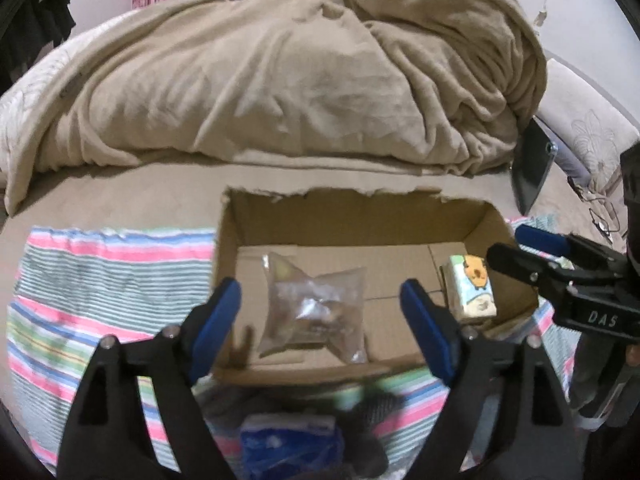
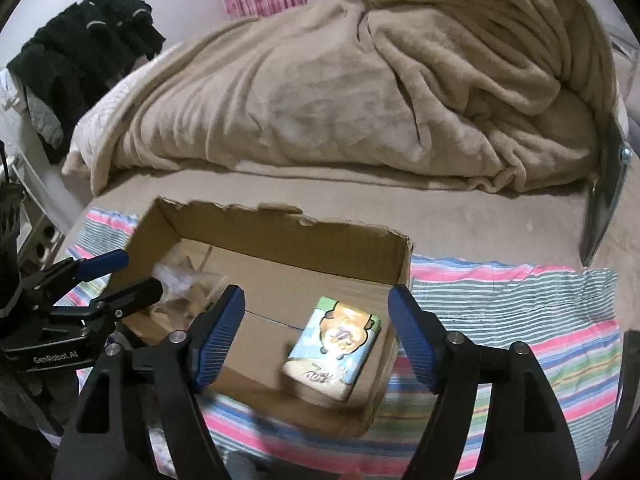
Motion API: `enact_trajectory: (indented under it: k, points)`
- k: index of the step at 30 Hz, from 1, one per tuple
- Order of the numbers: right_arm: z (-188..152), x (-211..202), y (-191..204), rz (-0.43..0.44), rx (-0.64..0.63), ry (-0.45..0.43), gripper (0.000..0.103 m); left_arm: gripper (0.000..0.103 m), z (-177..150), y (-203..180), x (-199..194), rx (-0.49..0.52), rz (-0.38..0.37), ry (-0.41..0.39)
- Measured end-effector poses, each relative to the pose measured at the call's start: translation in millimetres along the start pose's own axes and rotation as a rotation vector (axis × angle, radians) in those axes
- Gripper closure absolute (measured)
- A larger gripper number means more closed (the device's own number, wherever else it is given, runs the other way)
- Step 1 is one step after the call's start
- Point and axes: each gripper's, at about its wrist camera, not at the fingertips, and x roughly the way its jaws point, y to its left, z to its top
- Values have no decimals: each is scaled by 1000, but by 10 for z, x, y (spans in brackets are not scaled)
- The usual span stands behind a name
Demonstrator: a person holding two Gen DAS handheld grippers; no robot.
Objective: Organize objects
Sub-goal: 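Drop the snack bag into the box with the left tool while the right tool drops the tissue pack in, then grasp the blue tissue pack with the left tool while the right tool grasps the grey gloves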
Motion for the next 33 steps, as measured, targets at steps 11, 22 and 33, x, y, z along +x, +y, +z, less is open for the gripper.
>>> enact_trajectory:
  k: [11,22,33]
  points:
    - [-153,-657,185,-31,-50,-86,26,13,-260,-65,-774,28,-4,-93]
    - [-545,-1138,347,-17,-68,-123,26,12,-632,-83,-1345,-14,-18,-172]
    - [-918,-1223,397,-3,-76,-86,26,12,-1094,-202,-1409,13,-30,-121]
